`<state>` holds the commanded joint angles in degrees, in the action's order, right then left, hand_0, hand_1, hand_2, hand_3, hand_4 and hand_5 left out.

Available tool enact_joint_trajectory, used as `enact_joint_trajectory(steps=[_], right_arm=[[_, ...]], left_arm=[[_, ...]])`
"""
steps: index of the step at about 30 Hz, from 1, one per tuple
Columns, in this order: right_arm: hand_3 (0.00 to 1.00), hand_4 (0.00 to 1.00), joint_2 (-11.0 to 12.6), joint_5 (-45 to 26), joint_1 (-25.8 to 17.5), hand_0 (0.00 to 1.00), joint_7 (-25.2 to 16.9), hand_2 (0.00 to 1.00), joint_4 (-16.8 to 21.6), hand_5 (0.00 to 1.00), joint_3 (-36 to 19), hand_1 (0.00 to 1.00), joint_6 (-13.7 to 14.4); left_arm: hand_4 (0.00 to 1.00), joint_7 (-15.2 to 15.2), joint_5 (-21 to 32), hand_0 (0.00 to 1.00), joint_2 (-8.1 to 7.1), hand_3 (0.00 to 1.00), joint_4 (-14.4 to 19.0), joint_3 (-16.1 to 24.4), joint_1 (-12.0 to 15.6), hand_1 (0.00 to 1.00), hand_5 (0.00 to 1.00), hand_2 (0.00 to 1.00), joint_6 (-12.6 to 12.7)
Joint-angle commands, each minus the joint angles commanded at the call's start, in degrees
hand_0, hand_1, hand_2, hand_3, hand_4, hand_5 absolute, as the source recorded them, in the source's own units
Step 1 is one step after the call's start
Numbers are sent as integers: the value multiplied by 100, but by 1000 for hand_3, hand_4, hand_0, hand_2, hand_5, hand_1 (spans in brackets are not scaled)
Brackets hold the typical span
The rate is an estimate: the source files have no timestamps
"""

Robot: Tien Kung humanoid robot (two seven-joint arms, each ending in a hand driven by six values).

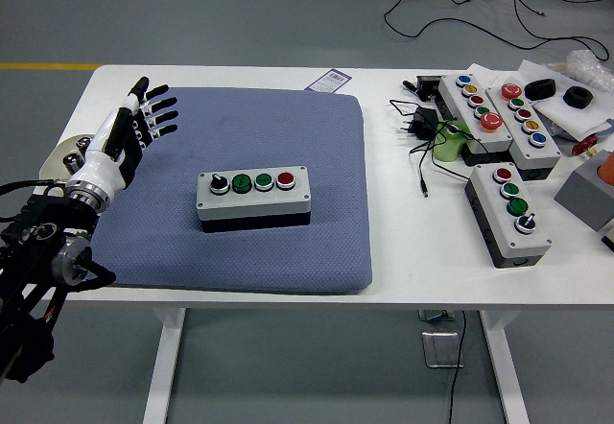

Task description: Pick up the button,place it on the desk,press the button,press the button

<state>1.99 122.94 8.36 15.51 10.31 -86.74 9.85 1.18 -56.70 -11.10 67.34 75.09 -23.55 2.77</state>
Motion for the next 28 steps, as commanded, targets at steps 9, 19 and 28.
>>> enact_joint_trajectory(steps=[9, 19, 28], right_arm=[[635, 312, -7, -10, -2, 672, 4, 690, 0, 191, 2, 646, -1], [635, 312, -9, -14, -7, 673, 7, 690, 0, 194, -11, 646, 5], [635, 311, -7, 30, -21, 673, 14, 690, 0, 192, -44, 646, 1]], left_arm=[[720, 2, 1, 761, 5, 862, -5, -24, 2, 818, 998, 837, 14], [720, 3, 3, 762, 7, 863, -10, -54, -1, 819, 998, 837, 18], [721, 5, 1, 762, 12, 865, -11, -75, -2, 822, 998, 838, 19]])
